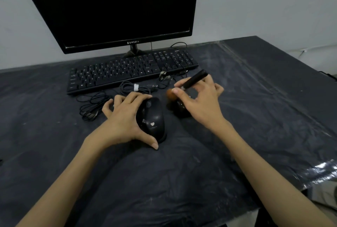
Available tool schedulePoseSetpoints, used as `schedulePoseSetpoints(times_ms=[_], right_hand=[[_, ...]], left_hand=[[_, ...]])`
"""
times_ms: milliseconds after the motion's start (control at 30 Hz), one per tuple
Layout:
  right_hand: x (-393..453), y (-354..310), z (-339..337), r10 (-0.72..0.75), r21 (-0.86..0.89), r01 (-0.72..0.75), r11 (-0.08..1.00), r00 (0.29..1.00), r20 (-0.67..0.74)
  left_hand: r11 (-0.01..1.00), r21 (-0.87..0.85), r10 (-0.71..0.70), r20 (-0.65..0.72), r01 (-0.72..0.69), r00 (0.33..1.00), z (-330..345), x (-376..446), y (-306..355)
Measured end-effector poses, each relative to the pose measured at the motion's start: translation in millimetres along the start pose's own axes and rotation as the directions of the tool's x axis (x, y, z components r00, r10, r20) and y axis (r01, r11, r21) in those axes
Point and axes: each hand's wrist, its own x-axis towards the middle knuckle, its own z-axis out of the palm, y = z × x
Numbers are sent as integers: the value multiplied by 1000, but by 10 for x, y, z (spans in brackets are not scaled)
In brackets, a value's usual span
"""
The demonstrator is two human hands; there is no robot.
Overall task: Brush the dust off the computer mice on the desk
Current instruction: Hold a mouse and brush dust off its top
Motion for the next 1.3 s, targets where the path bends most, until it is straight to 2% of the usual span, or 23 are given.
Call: schedulePoseSetpoints(times_ms=[67,133,167,200,267,300,367,467,567,633,767,933,1167,1233,1300], right_hand=[[-11,-20,-16,10,96,-14,995,999,38],[-59,-70,-10,-8,212,-33,977,982,190],[-75,-80,-4,-18,210,-33,977,971,237],[-74,-66,-6,-15,156,-24,987,970,243],[-42,-17,-29,-13,14,11,1000,988,151],[-36,-5,-46,-10,-4,10,1000,996,94],[-75,-21,-59,0,84,-4,996,999,45],[-227,-10,-23,-2,172,-30,985,983,183],[-333,34,-89,20,78,-43,996,959,283],[-327,17,-163,30,33,-39,999,968,248],[-301,-23,-134,18,112,-32,993,993,118],[-381,9,-144,22,-11,-19,1000,932,361],[-266,94,-318,32,85,-50,995,979,200],[-230,103,-328,55,99,-77,992,977,207],[-193,66,-332,27,100,-53,994,970,240]], left_hand=[[1000,2,0,1,0,1000,-1,2,1],[1000,-1,-4,3,4,1000,-5,5,5],[1000,-4,-5,7,5,1000,-5,6,5],[1000,-9,-5,12,5,1000,-5,5,2],[1000,-22,-3,12,3,1000,-2,1,-4],[1000,-24,-1,10,1,1000,0,0,-5],[1000,-15,4,5,-4,1000,3,1,-6],[1000,-3,0,1,0,1000,15,5,-19],[1000,4,-7,15,7,1000,30,1,-39],[1000,15,-9,11,9,1000,33,6,-30],[999,18,-33,0,33,999,36,12,-4],[998,-24,-66,-2,66,998,69,0,35],[1000,17,-15,-19,15,1000,146,-10,151],[1000,22,9,19,-9,1000,118,-14,119],[998,-61,36,61,-32,997,36,-34,61]])
